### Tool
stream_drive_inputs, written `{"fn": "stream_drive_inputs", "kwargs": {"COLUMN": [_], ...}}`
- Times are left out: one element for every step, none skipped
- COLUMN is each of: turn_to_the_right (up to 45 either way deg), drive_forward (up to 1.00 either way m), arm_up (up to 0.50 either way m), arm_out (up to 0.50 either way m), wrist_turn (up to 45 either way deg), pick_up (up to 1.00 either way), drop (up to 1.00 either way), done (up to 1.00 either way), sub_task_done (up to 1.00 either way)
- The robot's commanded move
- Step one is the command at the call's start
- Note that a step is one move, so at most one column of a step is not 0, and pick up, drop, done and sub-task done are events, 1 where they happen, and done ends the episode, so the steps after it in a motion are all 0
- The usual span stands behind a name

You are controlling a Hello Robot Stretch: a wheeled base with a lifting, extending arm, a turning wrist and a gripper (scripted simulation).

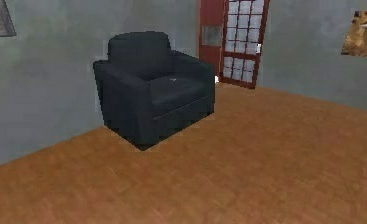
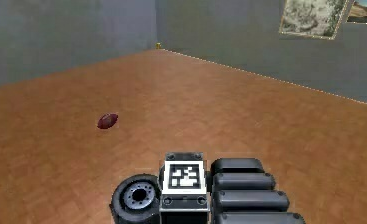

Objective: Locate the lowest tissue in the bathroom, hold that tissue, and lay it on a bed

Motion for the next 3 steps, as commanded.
{"fn": "stream_drive_inputs", "kwargs": {"turn_to_the_right": [-45.0, 0.0, -3.0], "drive_forward": [0.0, 1.0, 0.0], "arm_up": [0.0, 0.0, 0.0], "arm_out": [0.0, 0.0, 0.0], "wrist_turn": [0.0, 0.0, 0.0], "pick_up": [0.0, 0.0, 0.0], "drop": [0.0, 0.0, 0.0], "done": [0.0, 0.0, 0.0], "sub_task_done": [0.0, 0.0, 0.0]}}
